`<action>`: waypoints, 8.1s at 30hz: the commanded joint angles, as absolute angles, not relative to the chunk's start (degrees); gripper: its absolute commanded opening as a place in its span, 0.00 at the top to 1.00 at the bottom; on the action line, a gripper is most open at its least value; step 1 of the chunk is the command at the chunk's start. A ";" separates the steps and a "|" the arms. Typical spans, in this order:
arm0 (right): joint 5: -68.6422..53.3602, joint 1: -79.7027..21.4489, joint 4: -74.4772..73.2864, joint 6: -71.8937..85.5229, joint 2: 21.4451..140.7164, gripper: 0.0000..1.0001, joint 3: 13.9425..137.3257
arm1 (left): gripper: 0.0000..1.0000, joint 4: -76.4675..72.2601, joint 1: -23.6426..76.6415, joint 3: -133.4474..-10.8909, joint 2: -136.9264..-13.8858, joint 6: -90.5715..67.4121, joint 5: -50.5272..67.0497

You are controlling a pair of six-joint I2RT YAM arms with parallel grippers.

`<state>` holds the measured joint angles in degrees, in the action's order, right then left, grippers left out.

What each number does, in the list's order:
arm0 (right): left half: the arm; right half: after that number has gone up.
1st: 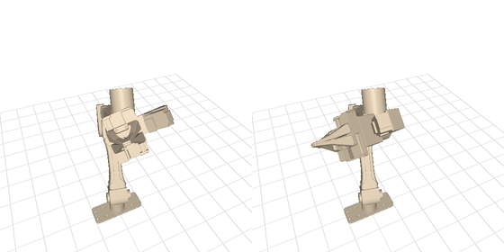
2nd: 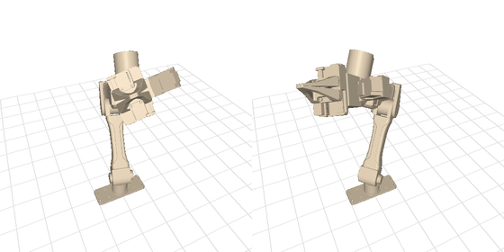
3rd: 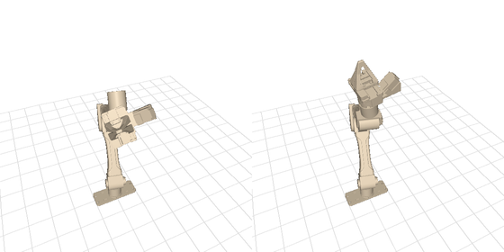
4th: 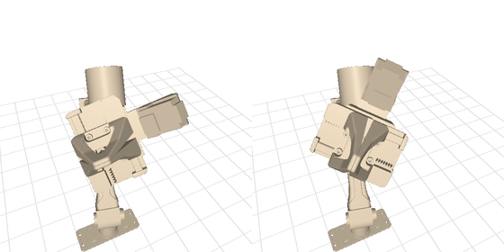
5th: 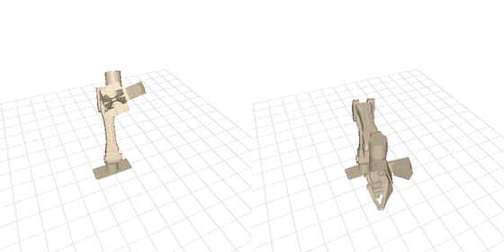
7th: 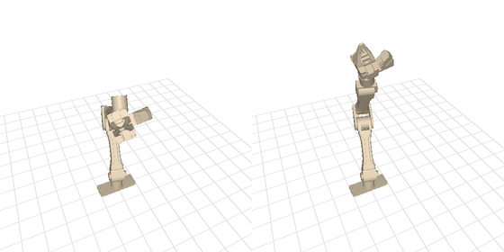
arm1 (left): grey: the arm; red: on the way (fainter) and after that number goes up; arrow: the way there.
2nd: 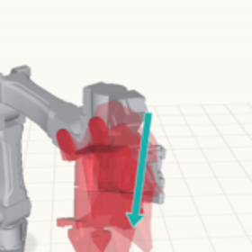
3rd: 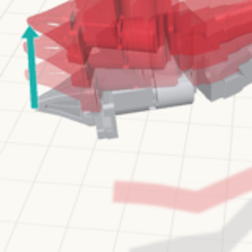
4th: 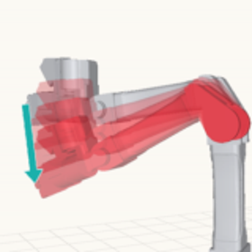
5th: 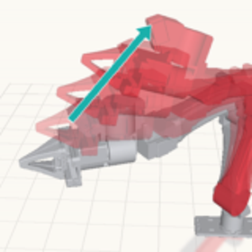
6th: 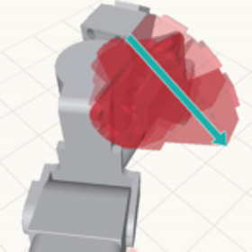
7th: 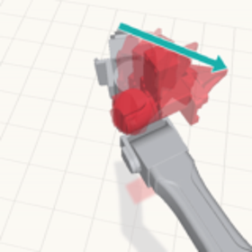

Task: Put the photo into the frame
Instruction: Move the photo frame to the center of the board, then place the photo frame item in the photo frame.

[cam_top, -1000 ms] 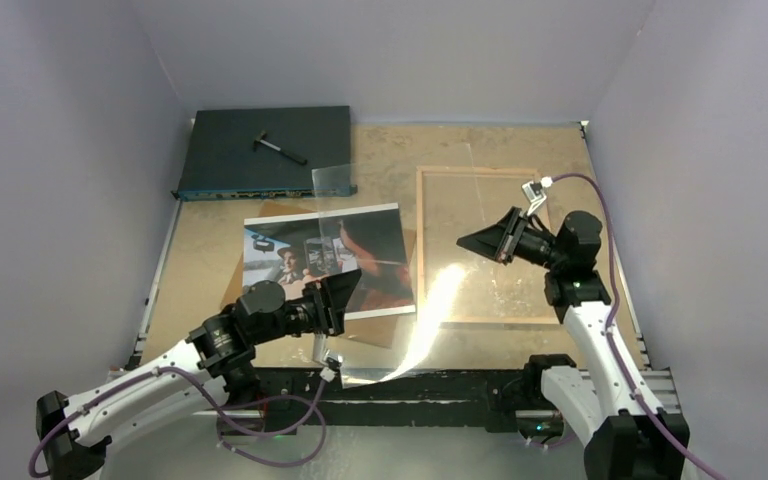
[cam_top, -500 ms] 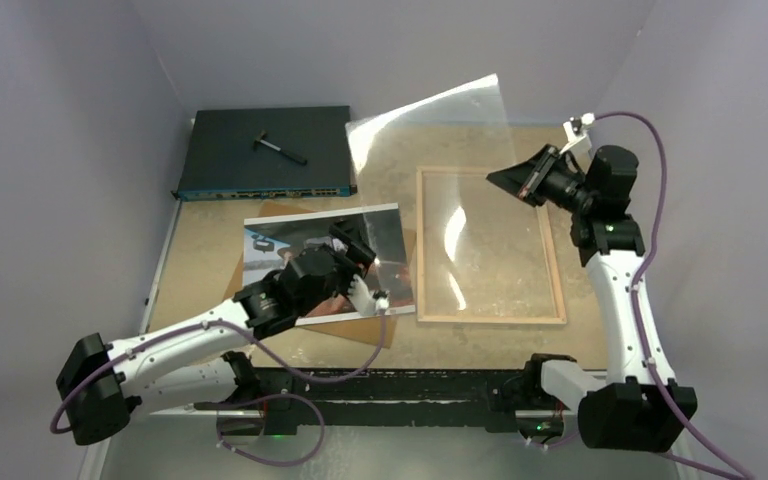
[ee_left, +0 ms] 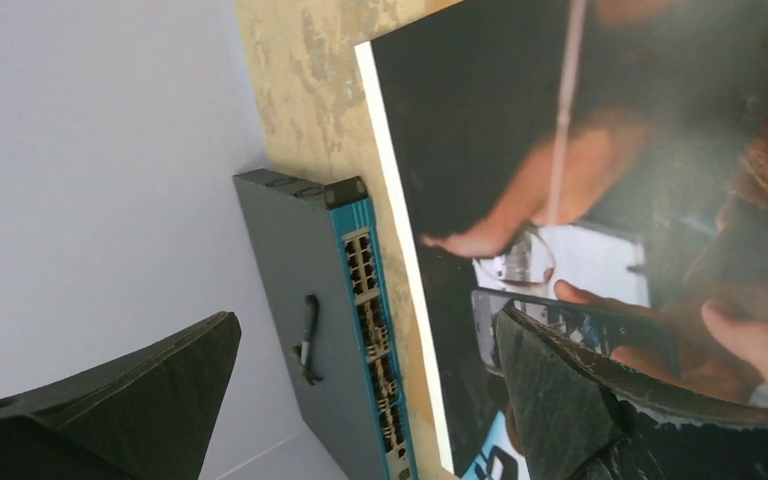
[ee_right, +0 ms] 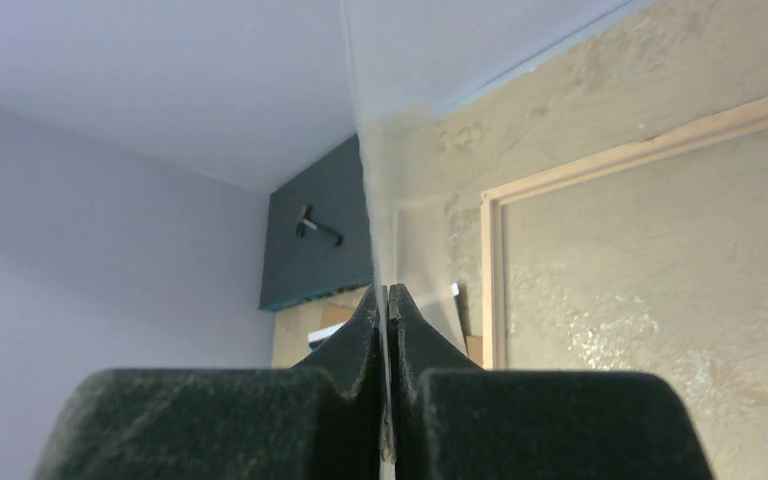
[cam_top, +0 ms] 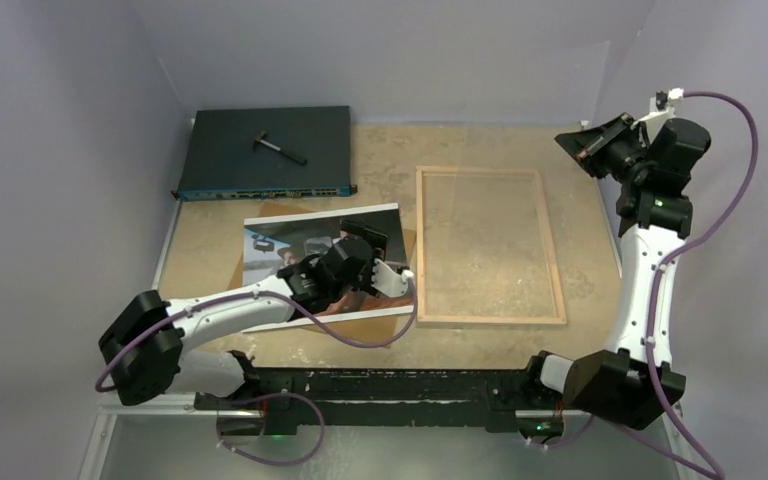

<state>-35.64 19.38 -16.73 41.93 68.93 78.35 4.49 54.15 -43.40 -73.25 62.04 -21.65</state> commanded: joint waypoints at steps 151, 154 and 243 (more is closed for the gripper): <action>-28.22 -10.04 2.99 58.78 71.13 1.00 59.37 | 0.14 32.25 6.43 -73.60 -86.86 -5.48 25.33; -29.21 -9.94 9.16 58.35 71.37 1.00 51.78 | 0.15 30.37 6.50 -71.22 -86.75 -4.67 26.27; -40.56 5.74 30.68 51.56 76.04 1.00 33.06 | 0.77 19.86 27.33 -69.32 -108.20 -3.62 22.59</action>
